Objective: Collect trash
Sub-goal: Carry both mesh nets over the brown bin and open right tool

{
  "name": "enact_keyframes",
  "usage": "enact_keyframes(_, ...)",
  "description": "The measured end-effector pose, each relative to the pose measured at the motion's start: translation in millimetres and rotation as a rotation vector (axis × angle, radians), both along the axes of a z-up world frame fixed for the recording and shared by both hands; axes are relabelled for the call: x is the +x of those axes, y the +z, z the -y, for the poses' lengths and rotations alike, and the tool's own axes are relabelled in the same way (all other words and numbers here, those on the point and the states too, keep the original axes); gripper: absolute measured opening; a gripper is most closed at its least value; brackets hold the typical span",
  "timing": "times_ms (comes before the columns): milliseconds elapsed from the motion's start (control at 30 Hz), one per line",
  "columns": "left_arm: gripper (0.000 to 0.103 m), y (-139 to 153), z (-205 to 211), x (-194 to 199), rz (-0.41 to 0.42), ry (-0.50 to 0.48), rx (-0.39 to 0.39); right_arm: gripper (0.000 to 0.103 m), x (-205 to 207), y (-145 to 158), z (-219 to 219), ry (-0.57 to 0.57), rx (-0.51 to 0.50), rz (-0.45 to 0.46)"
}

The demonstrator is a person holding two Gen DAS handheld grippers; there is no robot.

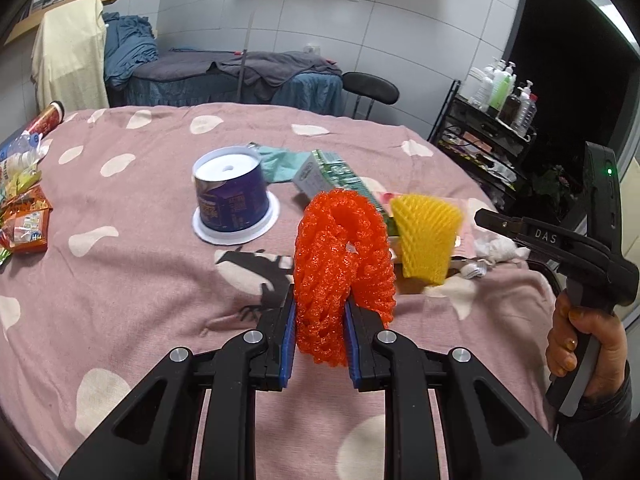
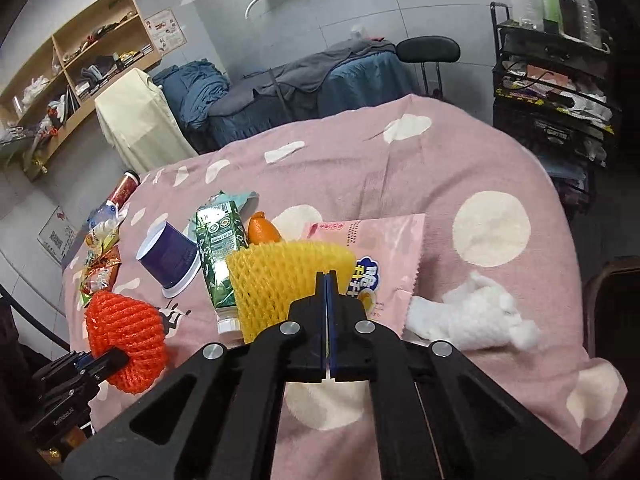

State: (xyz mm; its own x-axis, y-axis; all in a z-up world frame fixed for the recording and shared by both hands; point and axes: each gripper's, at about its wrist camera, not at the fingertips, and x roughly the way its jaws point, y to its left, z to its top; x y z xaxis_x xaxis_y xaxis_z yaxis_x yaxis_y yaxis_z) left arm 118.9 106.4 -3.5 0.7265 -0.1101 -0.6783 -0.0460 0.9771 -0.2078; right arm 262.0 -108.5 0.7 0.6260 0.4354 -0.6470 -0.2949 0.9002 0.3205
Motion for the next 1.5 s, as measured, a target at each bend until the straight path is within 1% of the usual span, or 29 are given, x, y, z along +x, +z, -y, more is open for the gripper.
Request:
enact_keyframes(67, 0.021, 4, 10, -2, 0.017, -0.026, 0.004, 0.002, -9, 3, 11, -0.018, 0.007, 0.017)
enact_keyframes(133, 0.021, 6, 19, -3, 0.026, -0.044, 0.007, 0.002, -11, 3, 18, -0.01, 0.017, 0.01)
enact_keyframes(200, 0.021, 8, 26, -4, 0.033, -0.063, 0.006, 0.002, -9, 1, 24, -0.025, 0.031, 0.0)
enact_keyframes(267, 0.021, 8, 31, -5, 0.039, -0.068, 0.015, 0.006, -4, -2, 23, -0.014, 0.029, -0.017)
enact_keyframes(333, 0.021, 9, 34, -8, 0.043, -0.067, 0.031, 0.023, 0, -5, 15, 0.014, 0.03, -0.038)
enact_keyframes(367, 0.021, 9, 34, -10, 0.043, -0.064, 0.035, 0.051, 3, -7, 9, 0.031, 0.036, -0.049)
enact_keyframes(400, 0.021, 8, 33, -11, 0.042, -0.06, 0.034, 0.069, 3, -8, 1, 0.041, 0.028, -0.049)
enact_keyframes(433, 0.021, 8, 32, -13, 0.04, -0.056, 0.032, 0.069, 3, -9, -6, 0.053, 0.009, -0.046)
enact_keyframes(533, 0.021, 7, 25, -19, 0.035, -0.036, 0.038, 0.069, 1, -14, -41, 0.15, -0.114, -0.052)
enact_keyframes(567, 0.021, 7, 21, -20, 0.031, -0.027, 0.037, 0.069, 1, -16, -56, 0.183, -0.176, -0.051)
enact_keyframes(600, 0.021, 6, 19, -21, 0.029, -0.021, 0.035, 0.071, 0, -18, -65, 0.195, -0.219, -0.049)
enact_keyframes(633, 0.021, 6, 16, -22, 0.028, -0.014, 0.035, 0.078, 1, -22, -80, 0.219, -0.302, -0.049)
enact_keyframes(700, 0.021, 5, 12, -24, 0.022, -0.003, 0.033, 0.081, 3, -27, -97, 0.239, -0.404, -0.039)
enact_keyframes(767, 0.021, 4, 10, -24, 0.019, 0.002, 0.031, 0.081, 7, -34, -110, 0.245, -0.491, -0.028)
enact_keyframes(800, 0.021, 3, 9, -24, 0.017, 0.004, 0.028, 0.081, 11, -39, -114, 0.231, -0.541, -0.017)
enact_keyframes(833, 0.021, 3, 8, -25, 0.016, 0.003, 0.026, 0.078, 14, -43, -116, 0.22, -0.571, -0.016)
enact_keyframes(867, 0.021, 2, 8, -25, 0.015, 0.003, 0.025, 0.068, 19, -49, -115, 0.216, -0.585, -0.032)
enact_keyframes(900, 0.021, 2, 8, -26, 0.016, 0.001, 0.025, 0.034, 22, -52, -109, 0.222, -0.558, -0.06)
enact_keyframes(933, 0.021, 2, 9, -26, 0.016, -0.001, 0.026, 0.015, 25, -51, -101, 0.225, -0.497, -0.082)
enact_keyframes(1000, 0.021, 0, 8, -26, 0.012, -0.003, 0.024, 0.011, 26, -42, -82, 0.195, -0.401, -0.073)
enact_keyframes(1100, 0.021, -2, 8, -24, 0.006, -0.006, 0.018, 0.01, 20, -24, -54, 0.153, -0.286, -0.038)
enact_keyframes(1200, 0.021, -2, 10, -22, 0.008, -0.017, 0.016, 0.01, 6, -11, -34, 0.133, -0.194, -0.021)
enact_keyframes(1300, 0.021, 0, 16, -21, 0.017, -0.037, 0.006, 0.01, -10, -1, -10, 0.1, -0.114, -0.015)
enact_keyframes(1367, 0.021, 1, 21, -20, 0.019, -0.06, -0.006, 0.01, -20, 3, 3, 0.082, -0.084, -0.009)
enact_keyframes(1500, 0.021, 6, 39, -19, 0.034, -0.107, 0.004, 0.01, -40, 12, 32, 0.028, -0.041, 0.019)
